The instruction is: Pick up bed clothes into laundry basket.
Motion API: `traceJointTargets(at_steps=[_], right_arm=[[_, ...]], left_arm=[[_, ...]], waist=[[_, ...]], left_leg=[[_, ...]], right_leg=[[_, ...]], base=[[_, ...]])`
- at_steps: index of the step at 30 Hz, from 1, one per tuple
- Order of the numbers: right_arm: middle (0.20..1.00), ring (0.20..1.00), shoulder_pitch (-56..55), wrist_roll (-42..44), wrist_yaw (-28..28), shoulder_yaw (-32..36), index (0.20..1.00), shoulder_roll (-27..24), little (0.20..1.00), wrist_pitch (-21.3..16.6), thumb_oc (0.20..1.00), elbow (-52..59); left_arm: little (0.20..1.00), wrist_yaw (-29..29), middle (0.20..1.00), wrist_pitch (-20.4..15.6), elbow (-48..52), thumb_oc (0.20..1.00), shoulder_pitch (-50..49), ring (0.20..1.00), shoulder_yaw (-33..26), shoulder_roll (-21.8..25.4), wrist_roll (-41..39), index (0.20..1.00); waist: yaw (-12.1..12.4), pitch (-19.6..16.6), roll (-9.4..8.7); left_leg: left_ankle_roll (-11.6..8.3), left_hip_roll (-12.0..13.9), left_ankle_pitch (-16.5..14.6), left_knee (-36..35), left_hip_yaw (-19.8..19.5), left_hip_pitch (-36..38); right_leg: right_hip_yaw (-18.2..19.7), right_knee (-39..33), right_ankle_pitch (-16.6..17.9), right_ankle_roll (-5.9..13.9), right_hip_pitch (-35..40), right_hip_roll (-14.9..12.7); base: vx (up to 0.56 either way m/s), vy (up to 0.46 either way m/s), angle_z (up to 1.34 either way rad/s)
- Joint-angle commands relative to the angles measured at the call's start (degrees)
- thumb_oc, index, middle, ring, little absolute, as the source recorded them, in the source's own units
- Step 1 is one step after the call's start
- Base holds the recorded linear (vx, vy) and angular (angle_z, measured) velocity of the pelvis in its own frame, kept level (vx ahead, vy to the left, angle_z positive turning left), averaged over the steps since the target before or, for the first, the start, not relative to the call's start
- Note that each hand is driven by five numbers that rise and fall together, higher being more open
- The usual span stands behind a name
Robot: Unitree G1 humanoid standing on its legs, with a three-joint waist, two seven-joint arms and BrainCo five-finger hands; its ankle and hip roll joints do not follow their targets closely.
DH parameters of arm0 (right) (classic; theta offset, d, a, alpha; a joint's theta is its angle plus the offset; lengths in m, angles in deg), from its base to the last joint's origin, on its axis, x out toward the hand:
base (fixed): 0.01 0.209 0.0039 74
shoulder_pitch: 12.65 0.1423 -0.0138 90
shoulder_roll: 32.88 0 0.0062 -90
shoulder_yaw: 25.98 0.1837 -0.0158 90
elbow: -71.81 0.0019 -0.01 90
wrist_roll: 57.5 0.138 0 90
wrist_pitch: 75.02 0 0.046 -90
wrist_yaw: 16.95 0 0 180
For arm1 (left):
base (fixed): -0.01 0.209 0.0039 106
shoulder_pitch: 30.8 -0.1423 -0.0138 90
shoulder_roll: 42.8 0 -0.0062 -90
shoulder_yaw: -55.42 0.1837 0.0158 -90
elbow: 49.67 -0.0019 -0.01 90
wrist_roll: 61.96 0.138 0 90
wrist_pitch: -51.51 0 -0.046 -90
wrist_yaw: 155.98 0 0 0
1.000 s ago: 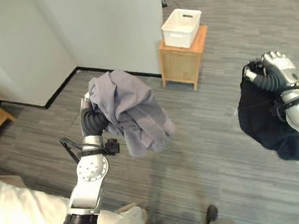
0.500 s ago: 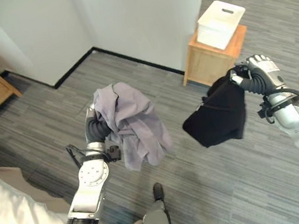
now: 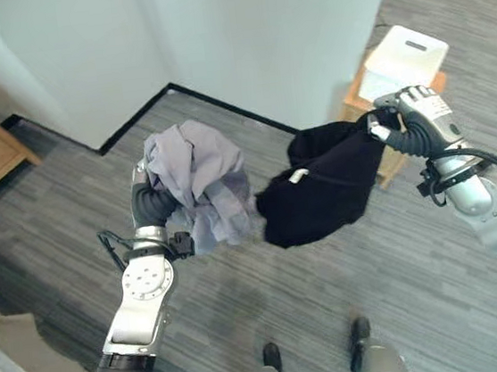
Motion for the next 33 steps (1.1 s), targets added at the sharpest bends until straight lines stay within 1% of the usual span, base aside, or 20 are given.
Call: traceJointTargets(at_steps=[1, 4, 5, 6, 7, 8, 10, 11, 12, 13, 14, 15, 16, 17, 18, 20, 21, 25, 29, 33], right_arm=[[0.2, 0.2, 1.78, 0.3, 2.81, 3.98, 0.2, -1.43, 0.2, -0.27, 0.2, 1.56], [0.2, 0.2, 0.99, -0.61, 2.92, 4.42, 0.2, -1.33, 0.2, -0.33, 0.2, 1.34], [0.2, 0.2, 0.97, -0.64, 2.93, 4.43, 0.2, -1.32, 0.2, -0.34, 0.2, 1.34], [0.2, 0.2, 1.73, -1.05, 2.89, 3.97, 0.2, -1.91, 0.2, -0.94, 0.2, 1.3], [0.2, 0.2, 1.73, -1.28, 2.79, 4.05, 0.2, -2.42, 0.2, -1.21, 0.2, 1.11], [0.2, 0.2, 1.15, -1.42, 2.45, 4.55, 0.2, -2.46, 0.2, -1.2, 0.2, 1.01], [0.2, 0.2, 0.81, -1.34, 2.19, 4.86, 0.2, -2.55, 0.2, -1.09, 0.2, 1.06], [0.2, 0.2, -0.85, -1.01, 2.51, 6.11, 0.2, -1.91, 0.2, -1.17, 0.2, 1.32], [0.2, 0.2, -1.32, -1.17, 2.96, 6.67, 0.2, -1.98, 0.2, -0.75, 0.2, 1.65], [0.2, 0.2, -1.42, -1.16, 2.95, 6.87, 0.2, -2.04, 0.2, -0.73, 0.2, 1.72], [0.2, 0.2, -1.79, -1.32, 3.18, 7.07, 0.2, -2.15, 0.2, -0.69, 0.2, 2.2], [0.2, 0.2, -2.4, -1.17, 3.76, 7.93, 0.2, -2.48, 0.2, -0.57, 0.2, 2.46], [0.2, 0.2, -2.46, -1.16, 3.75, 8.06, 0.2, -2.47, 0.2, -0.57, 0.2, 2.49], [0.2, 0.2, -2.74, -0.8, 3.98, 7.76, 0.2, -2.77, 0.2, -0.76, 0.2, 2.44], [0.2, 0.2, -3.09, -0.61, 4.3, 7.56, 0.2, -2.75, 0.2, -0.79, 0.2, 2.41], [0.2, 0.2, -3.25, -1.01, 4.11, 6.5, 0.2, -3.1, 0.2, -0.6, 0.2, 1.87], [0.2, 0.2, -2.45, -1.0, 3.6, 4.9, 0.2, -3.54, 0.2, -0.8, 0.2, 0.91], [0.2, 0.2, -1.13, -0.56, 4.59, 3.04, 0.2, -3.08, 0.2, -0.91, 0.2, -0.52], [0.2, 0.2, -1.81, 0.35, 5.51, 3.32, 0.2, -2.39, 0.2, -0.48, 0.2, -1.79], [0.2, 0.2, -2.8, -2.08, 5.26, 2.16, 0.2, -0.29, 0.2, 1.12, 0.2, -3.36]], left_arm=[[0.2, -1.53, 0.2, -3.95, 3.58, 0.2, 2.26, 0.2, 1.88, 0.43, 1.48, 0.2], [0.2, -2.11, 0.2, -3.75, 2.94, 0.2, 2.24, 0.2, 1.12, 0.16, 2.6, 0.2], [0.2, -2.13, 0.2, -3.74, 2.96, 0.2, 2.23, 0.2, 1.12, 0.15, 2.61, 0.2], [0.2, -2.95, 0.2, -3.97, 3.91, 0.2, 1.03, 0.2, 0.17, 0.7, 3.06, 0.2], [0.2, -3.81, 0.2, -4.08, 4.95, 0.2, 0.7, 0.2, 0.17, 0.86, 3.56, 0.2], [0.2, -4.01, 0.2, -3.83, 5.81, 0.2, 0.06, 0.2, 0.2, 0.65, 3.64, 0.2], [0.2, -4.52, 0.2, -3.8, 6.31, 0.2, -0.1, 0.2, 0.78, -0.06, 3.55, 0.2], [0.2, -5.04, 0.2, -3.7, 6.2, 0.2, 0.15, 0.2, 2.63, -2.3, 2.58, 0.2], [0.2, -5.66, 0.2, -3.45, 6.51, 0.2, 0.88, 0.2, 4.88, -4.19, 1.5, 0.2], [0.2, -5.66, 0.2, -3.47, 6.44, 0.2, 1.06, 0.2, 5.01, -4.22, 1.49, 0.2], [0.2, -5.77, 0.2, -3.41, 6.4, 0.2, 1.34, 0.2, 6.13, -5.12, 1.08, 0.2], [0.2, -5.92, 0.2, -3.24, 6.4, 0.2, 3.19, 0.2, 8.13, -5.52, 1.01, 0.2], [0.2, -5.91, 0.2, -3.24, 6.36, 0.2, 3.3, 0.2, 8.2, -5.48, 1.0, 0.2], [0.2, -5.92, 0.2, -3.01, 6.79, 0.2, 3.67, 0.2, 8.74, -5.61, 0.75, 0.2], [0.2, -6.03, 0.2, -2.86, 7.25, 0.2, 3.56, 0.2, 8.75, -5.75, 0.66, 0.2], [0.2, -5.8, 0.2, -2.47, 7.61, 0.2, 3.32, 0.2, 8.95, -5.87, 1.41, 0.2], [0.2, -4.69, 0.2, -2.81, 7.28, 0.2, 3.34, 0.2, 9.12, -6.3, 1.61, 0.2], [0.2, -2.8, 0.2, -3.16, 6.56, 0.2, 3.86, 0.2, 9.23, -6.9, 2.48, 0.2], [0.2, -2.56, 0.2, -3.34, 5.4, 0.2, 5.14, 0.2, 9.97, -6.74, 2.37, 0.2], [0.2, -3.78, 0.2, -2.6, 5.55, 0.2, 5.49, 0.2, 11.9, -6.79, 0.63, 0.2]], waist=[[-2.59, -3.48, 0.56], [-3.07, -3.72, 0.91], [-3.2, -3.67, 1.02], [-1.59, -3.86, 0.71], [-0.81, -4.41, 0.26], [-1.12, -4.71, -0.08], [-1.85, -5.62, -0.18], [-2.82, -6.59, 0.51], [-3.0, -5.37, 0.56], [-3.06, -5.33, 0.8], [-2.83, -4.23, 0.54], [-2.47, -2.4, -0.91], [-2.44, -2.44, -0.67], [-2.83, -2.3, -0.8], [-2.85, -2.17, -0.56], [-1.53, -2.69, 0.36], [0.06, -3.51, 2.43], [1.16, -4.52, 4.79], [1.95, -4.57, 4.87], [2.22, -6.42, 4.25]], left_leg=[[-9.38, 5.52, -6.54, -1.68, 4.61, -0.4], [-10.2, 6.4, -9.11, -1.68, 7.08, 3.67], [-10.24, 6.55, -9.16, -1.68, 6.95, 3.72], [-10.68, 6.5, -10.49, -1.68, 10.75, 6.37], [-10.19, 5.46, -11.75, -1.68, 12.36, 7.67], [-9.96, 4.76, -12.33, -1.68, 12.92, 9.6], [-10.03, 4.56, -13.73, -1.68, 13.81, 11.58], [-11.61, 5.47, -13.36, 3.06, 15.18, 12.97], [-13.61, 8.23, -8.82, 19.08, 15.34, 7.53], [-13.82, 8.88, -9.5, 20.67, 15.01, 6.63], [-14.97, 9.32, -6.6, 28.31, 13.42, 3.3], [-16.98, 13.31, -3.31, 42.21, 11.35, -5.53], [-17.09, 13.73, -3.56, 42.87, 11.12, -6.01], [-16.99, 17.61, -2.31, 41.55, 11.66, -6.37], [-16.25, 19.3, -2.16, 38.82, 11.58, -6.64], [-13.92, 17.06, -3.77, 28.06, 8.15, -6.42], [-13.29, 14.56, -5.82, 14.03, 2.4, -4.84], [-13.81, 14.04, -0.42, -0.44, 0.07, -4.46], [-12.85, 10.02, -0.26, -1.68, 2.47, -11.09], [-10.66, 6.74, -0.54, -1.68, 4.19, -8.15]], right_leg=[[-4.72, -4.08, -0.55, 2.18, 2.74, -0.4], [-14.2, -4.49, 0.98, 2.69, -1.52, -2.73], [-14.43, -4.49, 0.92, 2.7, -1.35, -2.65], [-26.51, -4.0, 1.24, 1.95, 0.5, -4.76], [-31.15, -4.13, 1.16, 0.95, 2.64, -4.93], [-31.93, -3.98, 1.74, 0.17, 3.65, -4.42], [-31.21, -4.31, 1.63, 0.14, 3.84, -3.87], [-31.56, -4.48, 1.71, -0.71, 5.7, -3.3], [-30.71, -4.49, -0.01, -2.09, 9.43, -2.7], [-30.92, -4.49, -0.14, -2.32, 9.37, -2.36], [-29.34, -4.49, -1.04, -3.17, 10.86, -2.05], [-27.55, -4.49, -2.71, -4.31, 12.94, -2.19], [-27.61, -4.49, -2.78, -4.44, 12.8, -1.84], [-26.88, -4.49, -3.3, -4.34, 12.85, -2.13], [-25.68, -4.49, -3.7, -3.93, 12.94, -2.14], [-21.72, -4.49, -4.51, -2.63, 13.25, -1.35], [-17.26, -4.49, -5.99, -0.79, 13.88, 0.35], [-11.98, -4.49, -7.48, -0.07, 14.63, 2.28], [-9.87, -4.49, -10.2, -0.99, 17.55, 2.88], [-8.18, -1.76, -8.92, -0.67, 20.61, 1.82]], base=[[0.4, -0.147, 0.54], [0.34, -0.107, 0.18], [0.29, -0.127, -0.4], [0.27, -0.103, -0.61], [0.4, -0.111, -0.73], [0.4, -0.041, -0.37], [0.39, -0.052, -0.37], [0.53, -0.172, -0.11], [0.52, -0.186, 0.2], [0.31, -0.174, 0.0], [0.21, -0.175, -0.37], [0.22, -0.166, -0.6], [0.24, -0.066, -0.77], [0.19, 0.115, -0.67], [0.3, 0.19, -0.53], [0.37, 0.284, -0.79], [0.33, 0.288, -1.51], [0.35, 0.214, -1.7], [0.28, 0.074, -0.96], [0.33, 0.17, -0.14]])
